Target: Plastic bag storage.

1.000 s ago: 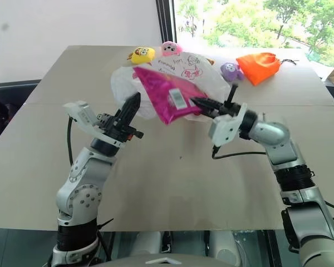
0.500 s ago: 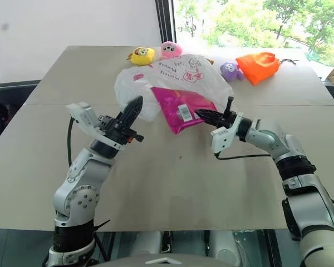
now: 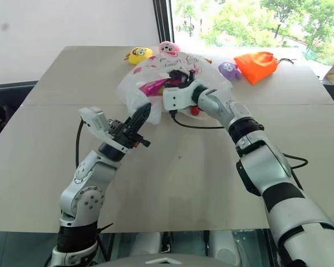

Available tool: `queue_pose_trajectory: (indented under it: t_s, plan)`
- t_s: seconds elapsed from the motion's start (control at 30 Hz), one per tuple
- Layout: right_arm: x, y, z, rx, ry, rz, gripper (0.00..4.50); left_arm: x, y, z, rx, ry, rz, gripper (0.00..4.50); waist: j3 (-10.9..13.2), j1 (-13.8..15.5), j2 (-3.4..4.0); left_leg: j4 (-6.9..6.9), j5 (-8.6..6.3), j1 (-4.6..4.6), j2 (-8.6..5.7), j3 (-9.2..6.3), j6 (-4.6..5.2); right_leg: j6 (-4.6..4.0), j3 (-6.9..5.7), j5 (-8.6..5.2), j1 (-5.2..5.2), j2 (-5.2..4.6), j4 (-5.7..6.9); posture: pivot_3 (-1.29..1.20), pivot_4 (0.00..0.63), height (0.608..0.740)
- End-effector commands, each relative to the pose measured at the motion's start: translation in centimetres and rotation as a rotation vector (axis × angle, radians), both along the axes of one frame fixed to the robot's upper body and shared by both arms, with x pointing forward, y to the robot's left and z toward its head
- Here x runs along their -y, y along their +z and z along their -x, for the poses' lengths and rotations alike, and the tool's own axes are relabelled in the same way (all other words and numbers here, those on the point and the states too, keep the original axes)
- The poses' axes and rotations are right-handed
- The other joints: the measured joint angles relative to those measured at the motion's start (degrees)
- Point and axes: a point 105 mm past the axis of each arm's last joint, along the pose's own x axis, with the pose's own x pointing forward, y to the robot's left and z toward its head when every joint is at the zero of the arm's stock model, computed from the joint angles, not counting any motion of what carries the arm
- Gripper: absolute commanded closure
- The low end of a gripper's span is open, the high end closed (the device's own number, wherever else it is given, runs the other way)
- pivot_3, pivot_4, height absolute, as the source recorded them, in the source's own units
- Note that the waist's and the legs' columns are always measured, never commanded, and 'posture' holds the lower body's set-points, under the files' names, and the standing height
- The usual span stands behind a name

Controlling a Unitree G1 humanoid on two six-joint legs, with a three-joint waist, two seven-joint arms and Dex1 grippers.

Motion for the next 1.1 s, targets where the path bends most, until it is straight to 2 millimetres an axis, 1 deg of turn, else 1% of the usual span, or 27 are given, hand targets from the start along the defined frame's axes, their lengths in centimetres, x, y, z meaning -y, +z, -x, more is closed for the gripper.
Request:
queue_pose_trajectory:
  t_s: [0.03,0.07,0.1,0.13,0.17,0.23,0.27,0.3,0.37,0.43,0.5,0.57,0.63,0.7,0.73,0.77,0.87,0.93,1.1]
  plan:
    - [1.1,-3.1,1.0,-0.303,0.044,-0.154,0.82,-0.4,1.0,0.2,0.049,0.024,0.001,4.50,-0.01,0.30,-0.03,-0.03,0.00,0.00,0.00,-0.01,0.00,0.00,-0.02,0.00,0.02,0.00,-0.03,0.00,0.150,0.740]
    - [1.5,-3.3,1.7,-0.372,0.066,-0.213,0.40,-0.6,0.9,0.2,0.046,0.034,0.001,4.50,-0.01,0.34,-0.02,-0.07,0.00,-0.03,0.00,-0.04,0.00,0.01,-0.05,0.00,0.02,-0.02,-0.06,0.00,0.150,0.740]
    - [1.9,-3.4,2.5,-0.440,0.092,-0.257,0.10,-0.7,0.8,0.2,0.042,0.040,0.000,4.50,0.00,0.42,-0.01,-0.07,0.00,-0.06,-0.01,-0.07,0.01,0.01,-0.07,0.00,0.01,-0.03,-0.05,0.00,0.150,0.740]
    - [2.3,-3.5,3.4,-0.501,0.118,-0.288,0.10,-0.7,0.7,0.3,0.039,0.044,-0.003,4.50,0.05,0.34,0.06,-0.07,0.00,-0.15,-0.01,-0.14,0.01,0.02,-0.12,0.01,-0.02,-0.05,-0.06,0.00,0.150,0.740]
    - [2.5,-3.4,4.7,-0.553,0.167,-0.319,0.10,-0.8,0.6,0.2,0.035,0.047,-0.006,4.50,0.07,0.29,0.09,-0.05,0.00,-0.25,-0.01,-0.20,0.01,0.02,-0.14,0.01,-0.08,-0.07,-0.05,0.00,0.150,0.740]
    - [2.9,-2.8,7.5,-0.624,0.256,-0.362,0.10,-0.8,0.5,0.3,0.030,0.051,-0.005,4.50,0.07,0.29,0.09,-0.05,0.00,-0.31,-0.02,-0.24,0.01,0.02,-0.16,0.01,-0.17,-0.08,-0.02,0.00,0.150,0.740]
    - [3.3,-2.1,9.1,-0.628,0.310,-0.385,0.10,-0.7,0.4,0.3,0.027,0.051,-0.003,4.50,0.07,0.22,0.09,-0.05,0.00,-0.30,-0.02,-0.28,0.01,0.02,-0.19,0.01,-0.17,-0.07,0.00,0.00,0.150,0.740]
    - [3.6,-1.3,10.4,-0.621,0.347,-0.411,0.10,-0.7,0.4,0.4,0.025,0.051,-0.002,4.50,0.06,0.21,0.09,-0.06,-0.01,-0.29,-0.02,-0.30,0.01,0.02,-0.19,0.01,-0.18,-0.05,0.01,0.00,0.150,0.740]
    - [4.4,0.4,12.1,-0.555,0.377,-0.486,0.10,-0.6,0.3,0.4,0.021,0.049,-0.001,4.50,0.06,0.10,0.09,-0.07,-0.01,-0.24,-0.01,-0.35,0.01,0.01,-0.22,0.00,-0.17,0.00,0.04,0.00,0.150,0.740]
    - [5.3,2.0,13.0,-0.448,0.349,-0.564,0.10,-0.6,0.3,0.4,0.018,0.047,-0.001,4.50,0.06,0.15,0.09,-0.07,-0.01,-0.19,-0.02,-0.39,0.00,0.01,-0.22,0.00,-0.15,0.04,0.07,0.00,0.150,0.740]
    - [6.1,2.9,14.0,-0.310,0.308,-0.583,0.10,-0.6,0.2,0.3,0.016,0.046,0.000,4.50,0.05,0.31,0.07,-0.05,-0.01,-0.16,-0.04,-0.39,0.00,0.01,-0.23,0.00,-0.10,0.05,0.08,0.00,0.150,0.740]
    - [7.5,3.3,14.1,-0.171,0.201,-0.591,0.10,-0.6,0.2,0.2,0.014,0.045,0.000,4.50,0.04,0.46,0.05,0.00,-0.01,-0.14,-0.05,-0.41,0.00,0.01,-0.24,0.00,-0.04,0.04,0.07,0.00,0.150,0.740]
    - [9.7,3.0,13.3,-0.087,0.040,-0.616,0.10,-0.6,0.2,0.2,0.013,0.045,0.000,4.50,0.03,0.52,0.03,0.03,-0.01,-0.16,-0.07,-0.41,0.00,0.01,-0.23,0.00,-0.03,0.03,0.06,0.00,0.150,0.740]
    - [11.6,1.0,12.0,-0.121,-0.113,-0.605,0.10,-0.7,0.0,0.1,0.010,0.047,0.000,4.50,0.01,0.62,0.00,0.07,-0.01,-0.19,-0.08,-0.41,0.00,0.01,-0.24,0.00,-0.02,0.02,0.04,0.00,0.150,0.740]
    - [12.2,0.0,11.6,-0.153,-0.167,-0.597,0.10,-0.7,0.0,0.1,0.008,0.047,0.000,4.50,0.01,0.61,0.00,0.08,-0.01,-0.19,-0.09,-0.41,0.00,0.01,-0.23,0.00,-0.02,0.02,0.04,0.00,0.150,0.740]
    - [12.5,-0.7,11.3,-0.172,-0.198,-0.591,0.10,-0.7,-0.1,0.1,0.007,0.047,-0.001,4.50,0.01,0.56,-0.01,0.08,-0.01,-0.19,-0.09,-0.41,0.00,0.01,-0.23,0.00,-0.02,0.02,0.04,0.00,0.150,0.740]
    - [12.3,-2.5,11.1,-0.283,-0.223,-0.593,0.10,-0.6,-0.6,-0.2,0.001,0.045,-0.003,4.50,0.01,0.26,0.00,0.07,0.00,-0.15,-0.07,-0.41,0.00,0.01,-0.22,0.00,-0.03,0.06,0.08,0.00,0.150,0.740]
    - [12.3,-3.6,10.7,-0.373,-0.255,-0.634,0.10,-0.6,-0.7,-0.2,0.003,0.046,-0.009,4.50,0.01,0.20,0.00,0.04,0.00,-0.11,-0.05,-0.41,0.00,0.00,-0.21,0.00,-0.03,0.10,0.09,0.00,0.150,0.740]
    - [13.0,-4.0,9.6,-0.461,-0.332,-0.733,0.10,-1.0,-0.7,-0.3,0.008,0.060,-0.011,4.50,0.01,0.37,-0.01,0.05,-0.01,-0.16,-0.07,-0.42,0.01,0.00,-0.20,0.00,-0.02,0.08,0.05,0.00,0.150,0.740]
